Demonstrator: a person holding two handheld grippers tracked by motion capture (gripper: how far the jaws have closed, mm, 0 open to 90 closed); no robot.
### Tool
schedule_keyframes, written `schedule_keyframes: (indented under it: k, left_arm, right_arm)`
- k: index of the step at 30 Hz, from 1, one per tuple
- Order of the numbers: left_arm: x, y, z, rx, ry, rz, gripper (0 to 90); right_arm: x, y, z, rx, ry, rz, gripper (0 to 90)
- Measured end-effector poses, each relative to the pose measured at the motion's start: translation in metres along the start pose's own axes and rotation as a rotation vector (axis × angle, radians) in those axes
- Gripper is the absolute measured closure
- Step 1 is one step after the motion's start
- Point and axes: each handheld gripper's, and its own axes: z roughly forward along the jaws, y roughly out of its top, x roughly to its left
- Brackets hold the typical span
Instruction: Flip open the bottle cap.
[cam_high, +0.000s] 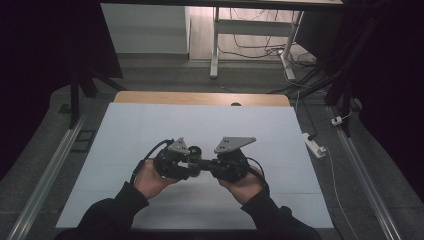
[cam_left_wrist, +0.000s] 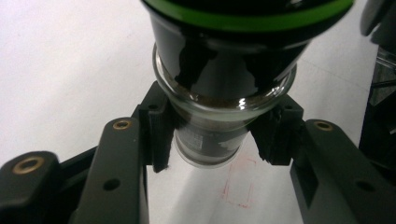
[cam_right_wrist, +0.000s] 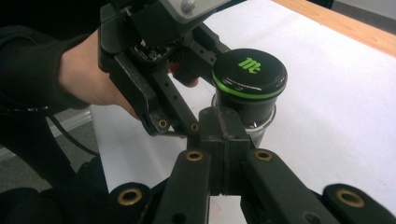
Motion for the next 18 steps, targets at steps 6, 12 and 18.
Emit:
schedule_keyframes:
  k: [6,12,18]
  left_arm:
    - [-0.0009,-0.0002,0.0020,0.007,0.004,0.004,53.2]
    - [-0.0019,-0.0001,0.0031,0.014,0.009,0.010,53.3]
    - [-0.0020,-0.0008,0.0053,0.038,0.015,0.023,53.4]
  right_arm:
    - [-0.0004,0.0007,0.0063,0.006,0.006,0.021,89.7]
    - [0.0002,0.0016,0.0089,0.010,0.002,0.029,89.7]
    - [0.0003,0.0031,0.0077,-0.008,-0.010,0.032,89.8]
